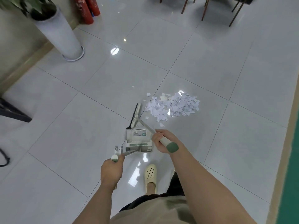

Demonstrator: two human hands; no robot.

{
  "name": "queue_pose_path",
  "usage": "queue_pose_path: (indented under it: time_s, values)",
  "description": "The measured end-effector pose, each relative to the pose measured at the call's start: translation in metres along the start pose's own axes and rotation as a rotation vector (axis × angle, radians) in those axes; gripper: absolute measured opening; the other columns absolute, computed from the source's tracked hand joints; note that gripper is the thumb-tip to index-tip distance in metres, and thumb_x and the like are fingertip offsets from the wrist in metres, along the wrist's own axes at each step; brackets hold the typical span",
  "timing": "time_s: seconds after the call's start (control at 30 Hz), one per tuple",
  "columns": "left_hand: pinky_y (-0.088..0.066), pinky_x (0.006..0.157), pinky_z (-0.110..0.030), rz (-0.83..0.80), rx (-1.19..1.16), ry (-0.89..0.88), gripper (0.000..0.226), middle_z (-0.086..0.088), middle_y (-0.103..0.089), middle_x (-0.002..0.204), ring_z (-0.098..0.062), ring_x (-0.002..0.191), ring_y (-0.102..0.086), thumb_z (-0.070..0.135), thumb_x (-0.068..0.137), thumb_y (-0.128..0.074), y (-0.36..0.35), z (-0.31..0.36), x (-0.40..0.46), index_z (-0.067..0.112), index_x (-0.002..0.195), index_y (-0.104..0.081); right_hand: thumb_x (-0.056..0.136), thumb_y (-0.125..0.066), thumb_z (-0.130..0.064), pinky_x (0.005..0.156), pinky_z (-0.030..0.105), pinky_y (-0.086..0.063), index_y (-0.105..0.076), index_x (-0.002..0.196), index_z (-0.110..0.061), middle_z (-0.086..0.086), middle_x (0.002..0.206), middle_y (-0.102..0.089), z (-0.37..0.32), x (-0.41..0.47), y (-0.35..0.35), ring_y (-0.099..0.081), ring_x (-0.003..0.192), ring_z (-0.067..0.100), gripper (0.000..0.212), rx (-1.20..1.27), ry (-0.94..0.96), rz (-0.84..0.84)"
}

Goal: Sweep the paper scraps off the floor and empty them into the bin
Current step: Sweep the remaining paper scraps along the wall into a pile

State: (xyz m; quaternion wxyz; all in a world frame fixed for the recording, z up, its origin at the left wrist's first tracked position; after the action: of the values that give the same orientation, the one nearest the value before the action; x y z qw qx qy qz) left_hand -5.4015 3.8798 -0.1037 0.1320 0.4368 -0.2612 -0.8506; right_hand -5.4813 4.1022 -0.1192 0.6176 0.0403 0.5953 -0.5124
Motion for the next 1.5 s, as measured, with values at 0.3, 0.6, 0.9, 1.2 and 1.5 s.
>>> queue_pose_path:
  time_s: [0.3,0.6,0.9,1.2,1.5]
  values:
    - [-0.045,0.049,-0.028,0.119,0.041,0.082,0.064,-0.012,-0.055,0.056,-0.035,0.057,-0.062,0.059,0.094,-0.059,0.004,0.009,-0.013,0.002,0.064,-0.053,0.1,-0.046,-0.027,0.03,0.016,-0.037,-0.038,0.068,-0.019,-0.007,0.045,-0.037,-0.094,-0.029,0.055,-0.038,0.03,0.008,0.034,-0.353,-0.012,0.32]
    - [-0.041,0.051,-0.031,0.259,0.151,0.146,0.063,-0.017,-0.063,0.068,-0.032,0.061,-0.06,0.055,0.099,-0.048,-0.011,0.065,-0.013,0.0,0.071,-0.061,0.097,-0.041,-0.01,0.032,0.014,-0.036,-0.046,0.088,-0.013,0.001,0.052,-0.041,-0.148,-0.08,-0.006,-0.04,0.03,0.01,0.011,-0.381,0.116,0.38]
    - [-0.042,0.052,-0.03,0.378,0.128,0.118,0.066,-0.018,-0.064,0.067,-0.036,0.062,-0.062,0.058,0.099,-0.047,-0.016,0.13,-0.004,-0.001,0.073,-0.06,0.093,-0.035,-0.001,0.035,0.016,-0.039,-0.041,0.073,-0.011,0.0,0.042,-0.041,-0.134,-0.087,-0.074,-0.04,0.034,0.011,0.023,-0.372,0.165,0.263]
    - [-0.05,0.058,-0.036,0.411,0.112,0.101,0.063,-0.016,-0.064,0.068,-0.036,0.064,-0.063,0.062,0.096,-0.051,0.025,0.168,0.039,0.003,0.075,-0.06,0.093,-0.042,-0.005,0.034,0.018,-0.041,-0.041,0.073,-0.014,-0.002,0.047,-0.039,-0.134,-0.035,-0.136,-0.042,0.034,0.01,0.023,-0.531,0.055,0.105]
    - [-0.044,0.051,-0.031,0.372,-0.02,0.15,0.065,-0.018,-0.062,0.068,-0.035,0.06,-0.059,0.058,0.097,-0.054,0.1,0.187,0.133,-0.002,0.073,-0.058,0.099,-0.051,-0.019,0.03,0.018,-0.039,-0.045,0.063,-0.009,-0.002,0.042,-0.04,-0.131,0.089,-0.213,-0.042,0.028,0.01,0.038,-0.27,-0.108,0.029]
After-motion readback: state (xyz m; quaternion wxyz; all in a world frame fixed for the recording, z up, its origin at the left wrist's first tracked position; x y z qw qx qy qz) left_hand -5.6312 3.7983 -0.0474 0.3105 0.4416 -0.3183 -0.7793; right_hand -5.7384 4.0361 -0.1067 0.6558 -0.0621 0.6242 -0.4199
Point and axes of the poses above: each hand's wrist, its own x-axis towards the middle knuckle, its own y-axis out of the back of the hand, z = x × y, the point moved 9 cm from there along x, towards the middle knuckle
